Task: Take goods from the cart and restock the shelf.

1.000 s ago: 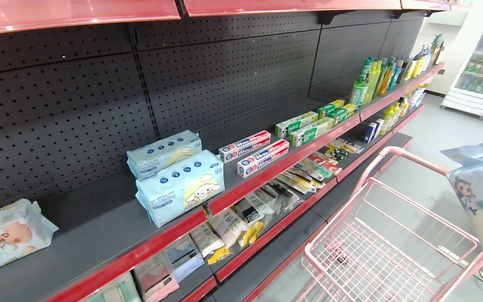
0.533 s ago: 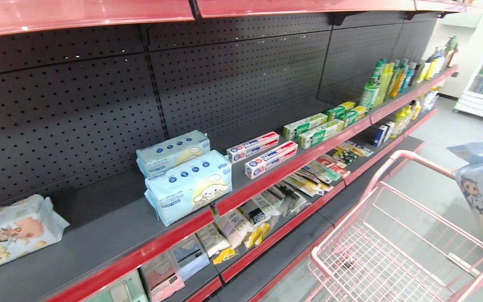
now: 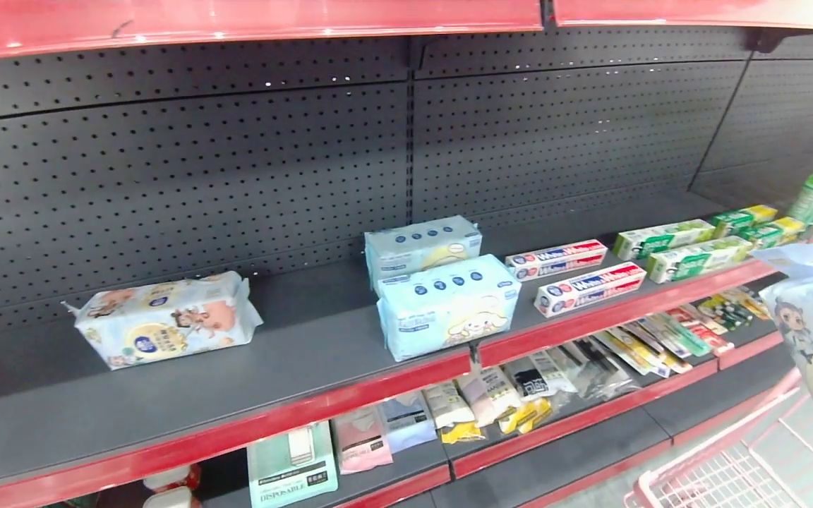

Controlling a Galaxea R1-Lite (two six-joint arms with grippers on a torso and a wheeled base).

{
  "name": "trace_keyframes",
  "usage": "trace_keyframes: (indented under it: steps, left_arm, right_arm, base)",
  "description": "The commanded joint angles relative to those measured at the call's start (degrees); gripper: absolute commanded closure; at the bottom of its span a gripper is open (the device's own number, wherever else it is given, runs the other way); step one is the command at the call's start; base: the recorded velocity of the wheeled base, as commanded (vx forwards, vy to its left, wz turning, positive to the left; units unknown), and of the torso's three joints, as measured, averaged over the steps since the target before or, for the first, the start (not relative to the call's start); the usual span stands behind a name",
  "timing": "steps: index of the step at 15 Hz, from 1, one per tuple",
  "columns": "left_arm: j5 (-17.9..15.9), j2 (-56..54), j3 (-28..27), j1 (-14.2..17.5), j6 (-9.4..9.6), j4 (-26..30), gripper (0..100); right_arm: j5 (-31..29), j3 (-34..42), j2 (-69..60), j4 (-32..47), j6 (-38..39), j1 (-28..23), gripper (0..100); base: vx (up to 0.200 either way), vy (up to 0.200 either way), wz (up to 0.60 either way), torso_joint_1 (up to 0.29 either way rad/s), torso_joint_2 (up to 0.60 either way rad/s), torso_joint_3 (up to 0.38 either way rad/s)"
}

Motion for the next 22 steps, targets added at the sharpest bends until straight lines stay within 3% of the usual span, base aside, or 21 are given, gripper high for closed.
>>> trace_keyframes:
  steps: [1, 5, 11, 13, 15, 17, 19, 22]
  left_arm:
    - [0.01, 0.07, 0.05, 0.1, -0.01, 0.0, 0]
    - [0.01, 0.07, -0.04, 0.01, -0.01, 0.0, 0]
    - [0.01, 0.07, -0.04, 0.01, -0.01, 0.0, 0]
    - [-0.08, 0.07, -0.04, 0.01, -0.01, 0.0, 0]
    - [-0.08, 0.07, 0.05, 0.01, 0.08, 0.0, 0]
    - [-0.25, 0.42, -0.04, -0.07, 0.34, 0.0, 0]
    - [0.01, 0.07, -0.04, 0.01, 1.93, 0.0, 0]
    - [0.19, 0.07, -0.04, 0.1, 2.37, 0.0, 0]
  right_arm:
    - [-0.04, 0.01, -0.14, 0.0, -0.01, -0.01, 100]
    - [-0.04, 0.28, -0.14, 0.0, -0.28, -0.01, 100]
    - [0.4, 0.81, -1.11, -0.36, -0.1, -0.01, 100]
    - [2.16, 0.01, -1.9, -0.62, 0.87, 0.6, 100]
    - [14.03, -0.34, -5.15, -1.67, 5.52, 0.51, 100]
    - [17.37, 0.45, -8.05, -1.67, 5.96, 0.51, 100]
    - [17.1, 0.63, -9.1, -1.76, 7.02, -0.19, 100]
    - [17.02, 1.95, -11.39, -1.23, 12.38, -0.45, 100]
  base:
    - [0.0, 0.0, 0.6, 0.002, 0.01, -0.002]
    - [0.0, 0.0, 0.6, 0.005, 0.0, 0.0]
    - [0.0, 0.0, 0.0, 0.0, 0.0, 0.0]
    - [0.0, 0.0, 0.0, 0.0, 0.0, 0.0]
    - [0.0, 0.0, 0.0, 0.0, 0.0, 0.0]
    - [0.0, 0.0, 0.0, 0.0, 0.0, 0.0]
    - [0.0, 0.0, 0.0, 0.0, 0.0, 0.0]
    - [0.0, 0.0, 0.0, 0.0, 0.0, 0.0]
